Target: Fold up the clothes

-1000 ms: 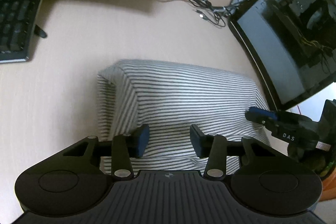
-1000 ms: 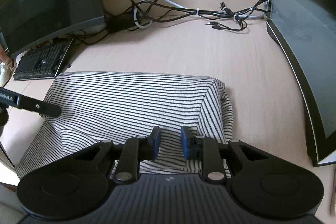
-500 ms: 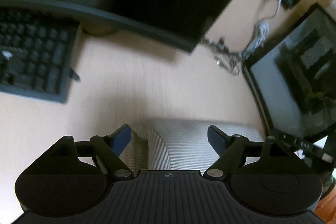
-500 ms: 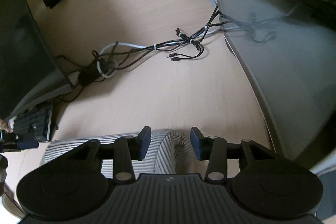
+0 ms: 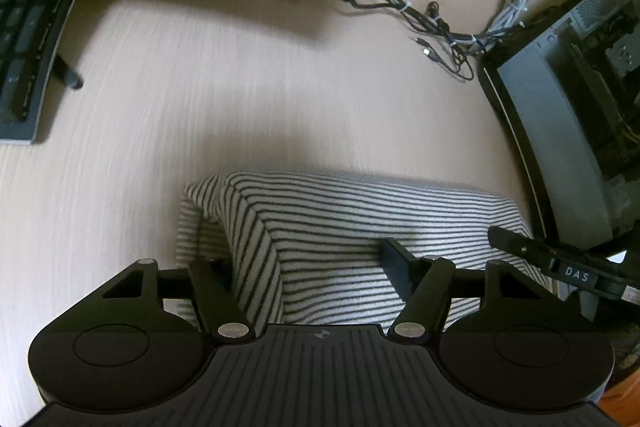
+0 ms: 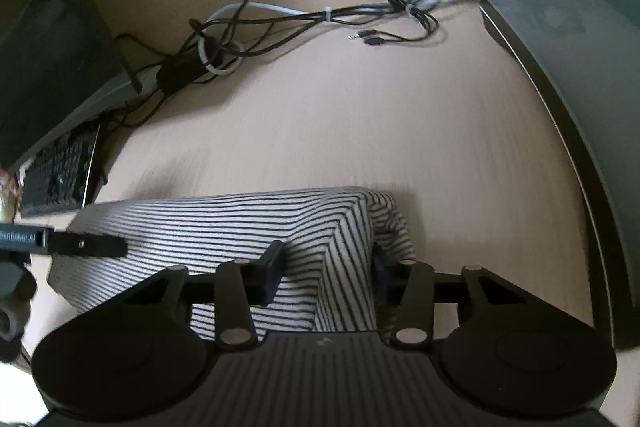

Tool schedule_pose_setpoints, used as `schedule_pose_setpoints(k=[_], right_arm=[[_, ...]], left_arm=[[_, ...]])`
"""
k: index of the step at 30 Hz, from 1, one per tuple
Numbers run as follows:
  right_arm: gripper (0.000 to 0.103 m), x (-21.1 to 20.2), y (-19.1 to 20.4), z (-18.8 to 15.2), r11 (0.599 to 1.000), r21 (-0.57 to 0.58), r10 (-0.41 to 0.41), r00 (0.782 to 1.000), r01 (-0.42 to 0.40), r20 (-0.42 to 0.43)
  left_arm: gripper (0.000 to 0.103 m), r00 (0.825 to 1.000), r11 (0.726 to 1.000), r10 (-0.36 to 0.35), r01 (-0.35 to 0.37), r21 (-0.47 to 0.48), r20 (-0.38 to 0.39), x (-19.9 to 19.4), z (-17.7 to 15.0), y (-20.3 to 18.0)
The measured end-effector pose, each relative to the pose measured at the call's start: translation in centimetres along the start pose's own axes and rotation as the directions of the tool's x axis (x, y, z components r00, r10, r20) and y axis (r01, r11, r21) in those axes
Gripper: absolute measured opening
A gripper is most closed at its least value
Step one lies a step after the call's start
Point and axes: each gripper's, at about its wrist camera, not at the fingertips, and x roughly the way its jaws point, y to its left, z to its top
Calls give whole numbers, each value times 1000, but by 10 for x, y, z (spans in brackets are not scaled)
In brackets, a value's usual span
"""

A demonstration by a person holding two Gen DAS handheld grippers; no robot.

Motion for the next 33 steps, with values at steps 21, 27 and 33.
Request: schedule_pose_setpoints(k=[21,27,33], right_arm=[[17,-24,0,59,995,-29,101,975,-98,196],[17,-17,-14,16,1000,-5,1,990,-1,138],[33,-1,-8,-7,985,-78,-142,977,156,156]], left_arm=[[25,987,994,-91,81,77,134,-26,20,-17],[26,996,994,-74,70,80,45,-24,-29,-10],[38,999,997,-13,9,76,51,-20,-39,2]])
